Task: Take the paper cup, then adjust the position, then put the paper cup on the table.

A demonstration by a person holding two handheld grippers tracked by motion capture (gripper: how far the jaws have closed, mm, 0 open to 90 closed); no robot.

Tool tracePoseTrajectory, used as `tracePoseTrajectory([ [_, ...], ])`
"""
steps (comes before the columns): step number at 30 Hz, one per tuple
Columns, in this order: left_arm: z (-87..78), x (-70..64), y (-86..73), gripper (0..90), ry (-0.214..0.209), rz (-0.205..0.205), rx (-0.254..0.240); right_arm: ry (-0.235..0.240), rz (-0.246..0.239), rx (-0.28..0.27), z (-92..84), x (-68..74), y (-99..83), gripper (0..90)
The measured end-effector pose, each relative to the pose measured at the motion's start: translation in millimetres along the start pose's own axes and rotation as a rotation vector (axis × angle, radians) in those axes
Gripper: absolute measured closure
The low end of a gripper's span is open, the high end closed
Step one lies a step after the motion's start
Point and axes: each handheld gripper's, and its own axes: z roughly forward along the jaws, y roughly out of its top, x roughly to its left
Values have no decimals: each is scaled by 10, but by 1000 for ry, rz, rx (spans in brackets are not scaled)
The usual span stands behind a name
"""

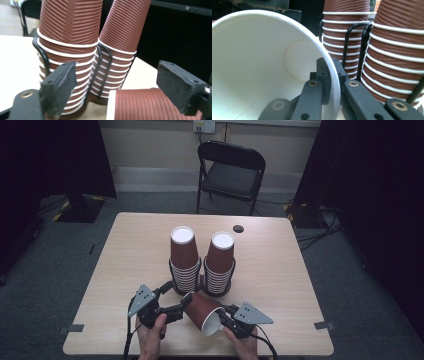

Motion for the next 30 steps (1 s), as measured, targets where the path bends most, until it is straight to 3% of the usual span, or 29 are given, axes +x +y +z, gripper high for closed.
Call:
tracePoseTrajectory([
  [2,-6,10,-13,185,23,33,1,-2,16,9,-14,-16,-2,873],
  [6,-17,26,-43,210,27,102,33,-4,46,16,-47,-54,-1,874],
  [9,-16,13,-64,218,-2,147,61,-4,65,23,-70,-80,2,874],
  [13,-7,-51,-95,221,10,252,96,-1,82,34,-92,-112,3,873],
  [20,-7,-96,-124,222,-8,302,101,8,96,54,-116,-143,9,873],
  [21,-5,-113,-134,222,2,332,119,6,96,69,-120,-155,15,873],
  [25,3,-139,-180,222,3,385,159,0,103,86,-135,-174,29,873],
  [30,8,-155,-247,229,-12,428,190,6,133,102,-158,-216,66,874],
])
